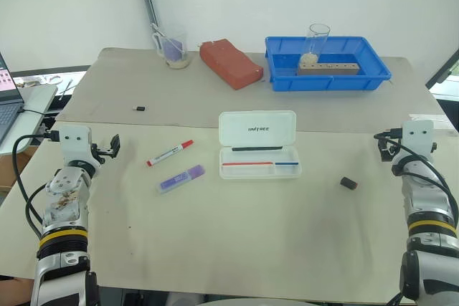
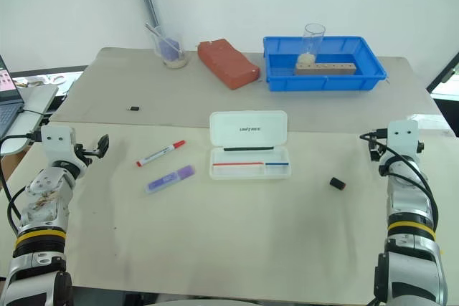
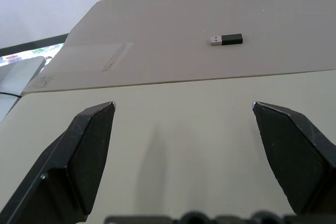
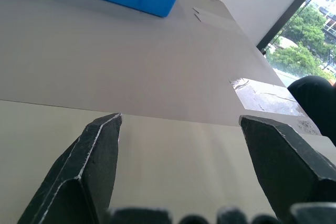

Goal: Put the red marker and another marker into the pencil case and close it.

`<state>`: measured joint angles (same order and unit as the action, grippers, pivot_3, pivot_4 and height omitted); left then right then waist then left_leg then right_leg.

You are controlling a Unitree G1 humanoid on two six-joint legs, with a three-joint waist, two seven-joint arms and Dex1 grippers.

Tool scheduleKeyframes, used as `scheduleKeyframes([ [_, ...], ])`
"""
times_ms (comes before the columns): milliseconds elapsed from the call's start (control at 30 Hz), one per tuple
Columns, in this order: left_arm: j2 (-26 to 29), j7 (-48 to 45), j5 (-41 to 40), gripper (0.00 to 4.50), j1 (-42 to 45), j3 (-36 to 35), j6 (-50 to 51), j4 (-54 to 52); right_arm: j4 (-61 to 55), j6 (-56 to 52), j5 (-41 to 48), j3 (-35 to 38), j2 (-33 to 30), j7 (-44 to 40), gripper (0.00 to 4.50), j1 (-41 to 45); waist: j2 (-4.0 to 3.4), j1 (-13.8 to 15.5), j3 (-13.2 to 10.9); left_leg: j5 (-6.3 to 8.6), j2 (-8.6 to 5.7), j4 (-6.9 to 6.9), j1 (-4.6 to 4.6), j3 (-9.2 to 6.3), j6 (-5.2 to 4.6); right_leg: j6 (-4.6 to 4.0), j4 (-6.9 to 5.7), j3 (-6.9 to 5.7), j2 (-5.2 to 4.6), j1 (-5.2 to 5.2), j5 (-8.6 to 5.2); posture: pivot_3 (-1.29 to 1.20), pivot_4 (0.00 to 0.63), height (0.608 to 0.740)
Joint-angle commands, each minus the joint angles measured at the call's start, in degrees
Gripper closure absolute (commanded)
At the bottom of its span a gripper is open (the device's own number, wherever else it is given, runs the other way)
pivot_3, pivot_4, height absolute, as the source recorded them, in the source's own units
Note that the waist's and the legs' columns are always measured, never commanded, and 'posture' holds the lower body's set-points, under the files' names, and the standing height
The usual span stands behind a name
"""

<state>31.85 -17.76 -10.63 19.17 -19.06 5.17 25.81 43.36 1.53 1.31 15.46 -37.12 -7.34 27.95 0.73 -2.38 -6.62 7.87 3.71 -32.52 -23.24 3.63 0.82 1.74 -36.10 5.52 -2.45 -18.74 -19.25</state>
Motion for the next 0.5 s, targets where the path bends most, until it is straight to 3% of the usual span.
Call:
scheduleKeyframes([
  [33, 1.37, -0.31, -0.61, 0.06, -0.15, -1.49, -0.77, -1.33, -0.88, 0.63, 0.41, 1.19, -1.92, -0.01, 0.55, 0.72, 0.0, 0.0, 0.0, 0.0, 0.0, 0.0, 0.0, 0.0, 0.0, 0.0, 0.0, 0.0, 0.0, 0.0, 0.0, 0.0, 0.15, 0.74],
  [500, 2.56, -2.96, -1.47, 0.06, -0.25, -2.31, -0.62, -2.75, -3.81, 0.07, 0.32, 0.68, -2.13, -1.05, 0.55, 1.4, 0.0, -0.02, 0.0, 0.0, 0.0, 0.01, 0.0, 0.01, 0.0, 0.0, 0.01, 0.0, 0.0, 0.0, 0.0, 0.0, 0.15, 0.74],
])
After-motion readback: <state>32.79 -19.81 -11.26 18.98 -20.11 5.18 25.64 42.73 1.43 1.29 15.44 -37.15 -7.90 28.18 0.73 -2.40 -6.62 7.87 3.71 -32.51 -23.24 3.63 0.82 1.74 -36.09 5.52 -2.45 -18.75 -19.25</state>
